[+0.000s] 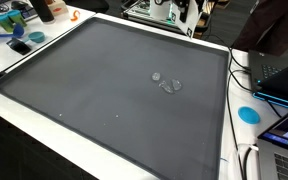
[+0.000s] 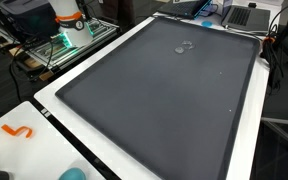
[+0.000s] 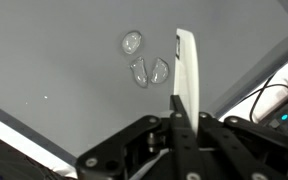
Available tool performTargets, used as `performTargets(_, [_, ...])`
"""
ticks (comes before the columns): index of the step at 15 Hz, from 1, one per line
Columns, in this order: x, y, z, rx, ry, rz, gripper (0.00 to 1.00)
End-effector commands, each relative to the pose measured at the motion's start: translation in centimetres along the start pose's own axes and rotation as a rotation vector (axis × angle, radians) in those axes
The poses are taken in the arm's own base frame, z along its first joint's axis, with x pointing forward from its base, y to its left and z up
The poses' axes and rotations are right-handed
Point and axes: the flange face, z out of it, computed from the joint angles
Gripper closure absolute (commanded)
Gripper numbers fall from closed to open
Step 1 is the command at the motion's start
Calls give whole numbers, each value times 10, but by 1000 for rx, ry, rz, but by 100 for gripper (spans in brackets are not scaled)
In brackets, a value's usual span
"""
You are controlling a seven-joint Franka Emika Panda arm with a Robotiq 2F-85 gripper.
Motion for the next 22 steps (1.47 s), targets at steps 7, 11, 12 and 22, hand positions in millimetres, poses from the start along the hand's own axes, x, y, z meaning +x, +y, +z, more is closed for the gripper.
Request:
performTargets(7, [17, -3, -19, -63, 15, -169, 96])
performTargets(11, [19, -2, -18, -62, 14, -172, 96])
performTargets(12, [19, -2, -18, -61, 14, -172, 99])
performTargets(22, [-19, 66, 103, 56, -30, -253, 99])
